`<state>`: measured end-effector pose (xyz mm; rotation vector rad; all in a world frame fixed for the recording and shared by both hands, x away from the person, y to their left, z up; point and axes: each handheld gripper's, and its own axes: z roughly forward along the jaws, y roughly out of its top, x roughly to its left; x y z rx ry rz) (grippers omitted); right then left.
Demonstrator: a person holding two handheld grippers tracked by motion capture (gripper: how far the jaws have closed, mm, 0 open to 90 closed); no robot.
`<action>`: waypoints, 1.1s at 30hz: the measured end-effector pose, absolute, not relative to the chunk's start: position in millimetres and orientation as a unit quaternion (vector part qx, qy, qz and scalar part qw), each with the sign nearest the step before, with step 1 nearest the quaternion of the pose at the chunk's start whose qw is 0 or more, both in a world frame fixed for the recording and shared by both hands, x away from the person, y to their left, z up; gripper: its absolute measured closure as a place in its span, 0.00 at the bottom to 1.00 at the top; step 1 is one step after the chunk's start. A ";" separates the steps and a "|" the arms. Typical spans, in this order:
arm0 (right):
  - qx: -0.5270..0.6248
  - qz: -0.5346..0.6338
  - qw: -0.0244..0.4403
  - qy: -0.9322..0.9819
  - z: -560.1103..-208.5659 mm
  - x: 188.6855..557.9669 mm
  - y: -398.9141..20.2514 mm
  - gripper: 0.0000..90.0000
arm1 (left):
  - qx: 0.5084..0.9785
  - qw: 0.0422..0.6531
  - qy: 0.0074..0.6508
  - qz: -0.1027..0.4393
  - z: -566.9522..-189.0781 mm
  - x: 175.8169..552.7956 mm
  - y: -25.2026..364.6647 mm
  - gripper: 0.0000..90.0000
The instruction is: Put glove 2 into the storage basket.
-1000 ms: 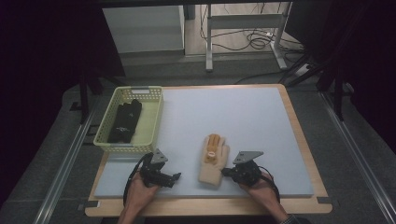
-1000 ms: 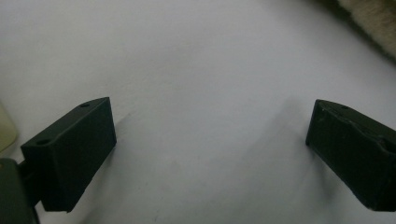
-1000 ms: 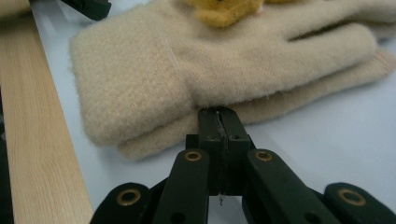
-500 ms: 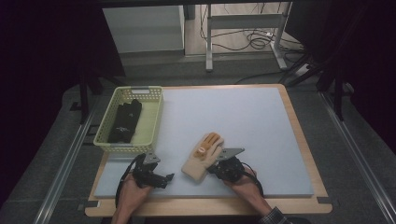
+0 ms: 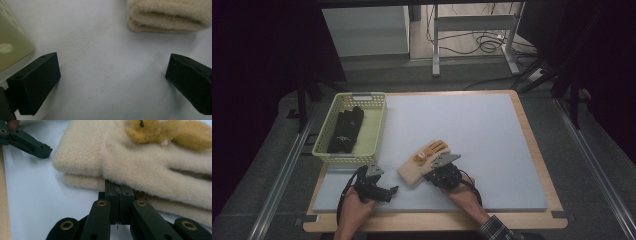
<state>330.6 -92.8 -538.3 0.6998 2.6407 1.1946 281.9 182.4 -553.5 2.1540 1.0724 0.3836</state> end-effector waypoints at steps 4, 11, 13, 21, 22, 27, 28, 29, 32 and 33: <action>0.234 0.397 0.080 0.884 -537.1 327.4 -96.0 0.91 | 0.829 0.346 0.414 0.148 -553.8 281.7 182.4 0.00; 0.249 0.399 0.095 0.878 -531.6 324.3 -116.5 0.81 | 0.823 0.352 0.420 0.152 -554.8 280.5 182.2 0.00; 0.259 0.401 0.103 0.873 -527.9 325.9 -128.2 0.77 | 0.820 0.353 0.423 0.153 -555.1 280.1 182.0 0.00; 0.297 0.391 0.140 0.860 -517.3 332.5 -181.8 0.51 | 0.816 0.358 0.426 0.158 -556.2 278.6 181.5 0.00; 0.304 0.389 0.148 0.857 -516.1 333.2 -189.4 0.48 | 0.816 0.358 0.426 0.158 -556.1 278.6 181.4 0.00; 0.338 0.386 0.171 0.841 -513.1 336.6 -224.4 0.36 | 0.817 0.356 0.426 0.157 -555.9 278.8 181.3 0.00; 0.344 0.385 0.174 0.839 -513.2 337.1 -230.8 0.35 | 0.817 0.355 0.426 0.157 -555.9 278.9 181.2 0.00; 0.351 0.385 0.178 0.835 -513.7 337.4 -236.4 0.33 | 0.817 0.355 0.426 0.156 -555.8 279.0 181.1 0.00; 0.368 0.377 0.189 0.829 -517.8 338.8 -253.0 0.29 | 0.818 0.353 0.426 0.155 -555.5 279.4 181.0 0.00; 0.370 0.375 0.192 0.828 -519.4 339.2 -256.0 0.28 | 0.819 0.352 0.426 0.156 -555.4 279.7 180.8 0.00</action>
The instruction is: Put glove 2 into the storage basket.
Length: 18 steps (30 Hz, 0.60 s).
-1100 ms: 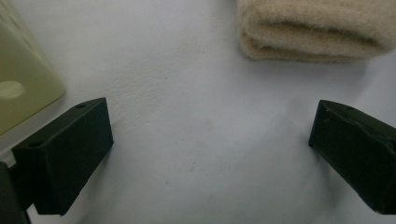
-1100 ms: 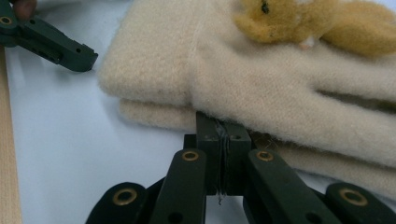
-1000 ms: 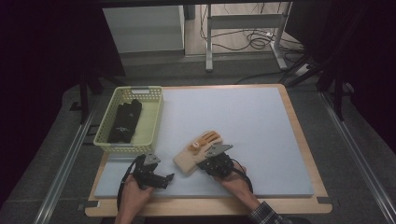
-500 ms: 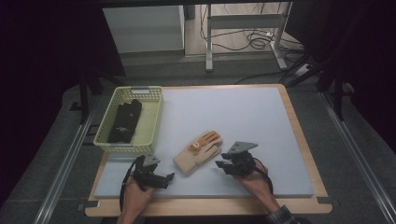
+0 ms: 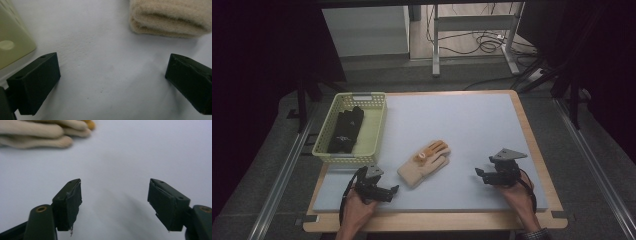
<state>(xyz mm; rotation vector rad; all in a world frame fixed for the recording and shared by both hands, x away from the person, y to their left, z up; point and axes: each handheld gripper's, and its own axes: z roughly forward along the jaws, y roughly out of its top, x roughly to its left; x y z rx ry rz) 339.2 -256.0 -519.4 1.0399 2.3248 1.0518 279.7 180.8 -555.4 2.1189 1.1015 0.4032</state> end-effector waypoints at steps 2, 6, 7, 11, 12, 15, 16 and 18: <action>0.377 0.363 0.200 0.828 -523.2 339.6 -263.0 0.27 | 0.819 0.352 0.426 0.156 -555.4 279.8 180.7 0.00; 0.393 0.352 0.196 0.827 -529.7 343.0 -272.5 0.24 | 0.820 0.351 0.426 0.155 -555.2 280.0 180.6 0.00; 0.394 0.352 0.193 0.827 -529.7 343.9 -273.2 0.24 | 0.820 0.351 0.425 0.155 -555.1 280.1 180.5 0.00; 0.393 0.350 0.192 0.829 -530.2 344.0 -272.3 0.23 | 0.822 0.349 0.423 0.153 -554.4 280.5 180.9 0.00; 0.393 0.350 0.192 0.828 -530.3 344.1 -272.4 0.23 | 0.823 0.348 0.422 0.152 -554.0 280.5 180.9 0.00; 0.393 0.350 0.193 0.828 -530.5 343.9 -272.4 0.23 | 0.829 0.344 0.415 0.148 -551.1 280.2 180.7 0.02; 0.393 0.350 0.193 0.828 -530.5 343.8 -272.3 0.23 | 0.832 0.344 0.412 0.139 -549.3 279.7 179.3 0.04; 0.393 0.350 0.193 0.828 -530.6 343.9 -272.3 0.23 | 0.835 0.348 0.406 0.125 -546.5 279.1 176.1 0.04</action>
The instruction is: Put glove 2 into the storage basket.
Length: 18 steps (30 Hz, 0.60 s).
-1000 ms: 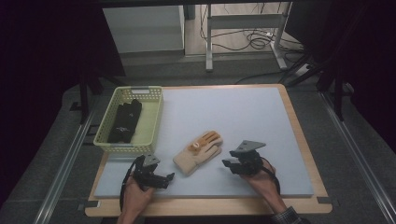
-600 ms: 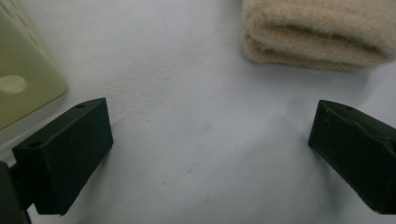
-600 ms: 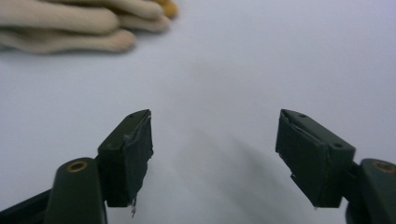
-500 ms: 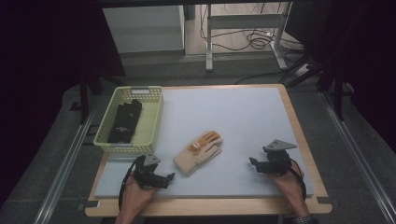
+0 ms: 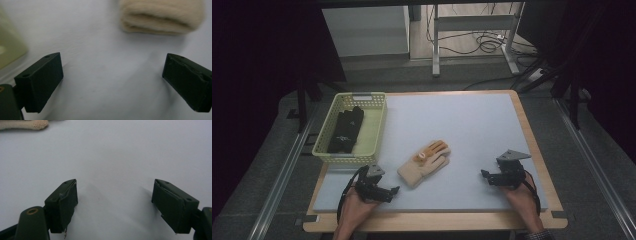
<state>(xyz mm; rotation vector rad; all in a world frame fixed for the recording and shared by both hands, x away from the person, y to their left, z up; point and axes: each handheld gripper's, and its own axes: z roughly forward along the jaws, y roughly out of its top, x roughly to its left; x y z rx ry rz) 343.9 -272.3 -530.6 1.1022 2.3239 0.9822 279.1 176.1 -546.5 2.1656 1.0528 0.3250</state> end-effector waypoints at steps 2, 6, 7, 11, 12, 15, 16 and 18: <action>0.393 0.350 0.193 0.828 -530.6 344.0 -272.5 0.23 | 0.840 0.351 0.396 0.121 -542.4 278.0 170.0 0.04; 0.393 0.350 0.193 0.828 -530.6 344.0 -272.5 0.23 | 0.849 0.354 0.376 0.110 -528.6 282.0 155.3 0.03; 0.393 0.350 0.193 0.828 -530.6 344.0 -272.6 0.23 | 0.849 0.357 0.374 0.108 -525.6 283.6 152.6 0.03; 0.393 0.350 0.193 0.828 -530.7 344.0 -272.6 0.23 | 0.851 0.371 0.359 0.093 -510.9 297.8 135.6 0.03; 0.393 0.350 0.193 0.828 -530.7 344.0 -272.6 0.23 | 0.853 0.371 0.354 0.093 -507.7 302.8 130.5 0.03; 0.393 0.351 0.193 0.828 -530.7 343.9 -272.6 0.23 | 0.860 0.363 0.346 0.096 -501.1 319.5 113.3 0.02; 0.393 0.351 0.193 0.828 -530.7 343.9 -272.6 0.23 | 0.863 0.359 0.344 0.095 -500.6 325.4 107.5 0.02; 0.393 0.351 0.193 0.828 -530.7 343.9 -272.6 0.23 | 0.868 0.348 0.340 0.096 -501.7 337.0 97.0 0.02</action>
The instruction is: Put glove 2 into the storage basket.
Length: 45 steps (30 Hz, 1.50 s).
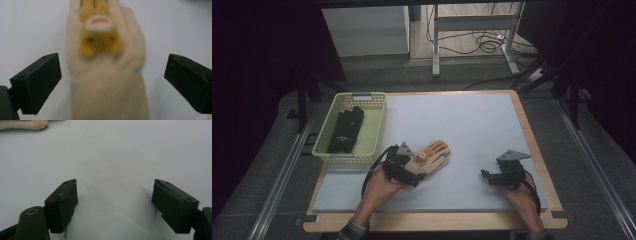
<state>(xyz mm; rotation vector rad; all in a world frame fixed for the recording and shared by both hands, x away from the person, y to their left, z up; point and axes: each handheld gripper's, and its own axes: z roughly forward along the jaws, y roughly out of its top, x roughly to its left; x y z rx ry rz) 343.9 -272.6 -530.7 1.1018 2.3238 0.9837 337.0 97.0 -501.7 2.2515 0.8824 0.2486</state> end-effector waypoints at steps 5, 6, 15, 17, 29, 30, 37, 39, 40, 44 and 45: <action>0.392 0.351 0.193 0.828 -530.8 343.8 -272.6 0.22 | 0.881 0.318 0.337 0.091 -512.2 357.0 81.4 0.02; 0.392 0.351 0.193 0.828 -530.8 343.8 -272.6 0.22 | 0.885 0.314 0.336 0.079 -519.1 363.1 76.8 0.02; 0.392 0.351 0.194 0.828 -530.8 343.7 -272.5 0.22 | 0.899 0.282 0.325 0.084 -527.2 363.3 65.0 0.16; 0.392 0.351 0.194 0.828 -530.8 343.7 -272.5 0.22 | 0.899 0.281 0.325 0.084 -525.1 362.8 64.7 0.23; 0.391 0.350 0.195 0.829 -530.9 343.5 -272.2 0.22 | 0.898 0.277 0.333 0.077 -517.4 359.1 61.3 0.61; 0.391 0.350 0.195 0.829 -530.9 343.4 -272.2 0.22 | 0.896 0.278 0.338 0.075 -516.3 360.2 62.0 0.61; 0.392 0.350 0.195 0.828 -530.9 343.3 -272.2 0.22 | 0.884 0.295 0.353 0.081 -491.2 367.6 68.6 0.61; 0.391 0.349 0.195 0.829 -530.9 343.3 -272.2 0.22 | 0.881 0.296 0.359 0.088 -481.2 369.4 71.5 0.61; 0.391 0.350 0.196 0.828 -530.9 343.2 -272.1 0.22 | 0.878 0.296 0.363 0.094 -475.0 370.9 74.0 0.61; 0.391 0.349 0.196 0.829 -530.9 343.3 -272.2 0.22 | 0.870 0.290 0.382 0.117 -457.3 377.8 87.3 0.60; 0.391 0.349 0.196 0.829 -530.8 343.1 -272.2 0.22 | 0.868 0.289 0.386 0.121 -454.4 379.3 90.4 0.60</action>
